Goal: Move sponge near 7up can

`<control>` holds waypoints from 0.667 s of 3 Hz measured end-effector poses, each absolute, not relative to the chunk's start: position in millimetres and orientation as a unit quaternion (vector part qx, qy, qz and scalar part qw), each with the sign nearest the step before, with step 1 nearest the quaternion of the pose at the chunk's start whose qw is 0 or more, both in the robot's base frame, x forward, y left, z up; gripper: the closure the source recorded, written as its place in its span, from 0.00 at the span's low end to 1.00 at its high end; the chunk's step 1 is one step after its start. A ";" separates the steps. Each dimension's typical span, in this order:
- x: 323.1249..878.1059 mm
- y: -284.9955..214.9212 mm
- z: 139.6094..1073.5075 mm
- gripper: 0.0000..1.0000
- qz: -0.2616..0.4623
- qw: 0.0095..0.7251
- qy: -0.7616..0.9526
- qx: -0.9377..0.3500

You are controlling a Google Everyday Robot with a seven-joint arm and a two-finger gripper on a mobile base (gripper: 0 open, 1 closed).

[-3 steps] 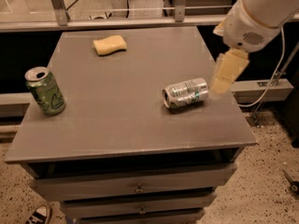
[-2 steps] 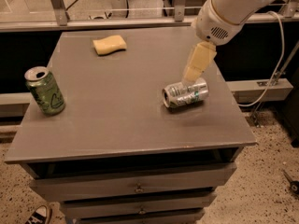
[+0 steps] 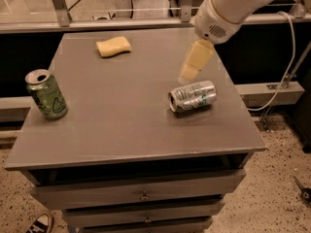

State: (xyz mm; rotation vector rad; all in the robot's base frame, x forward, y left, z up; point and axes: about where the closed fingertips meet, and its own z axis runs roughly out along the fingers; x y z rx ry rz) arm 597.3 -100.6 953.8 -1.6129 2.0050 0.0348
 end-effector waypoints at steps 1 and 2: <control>641.6 -51.0 959.9 0.00 0.037 0.323 0.733 -0.597; 696.6 -1.7 950.9 0.00 0.068 0.357 0.731 -0.577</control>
Offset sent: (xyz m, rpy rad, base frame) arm 0.1781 0.1596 -0.0208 0.3338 -0.0626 -0.0244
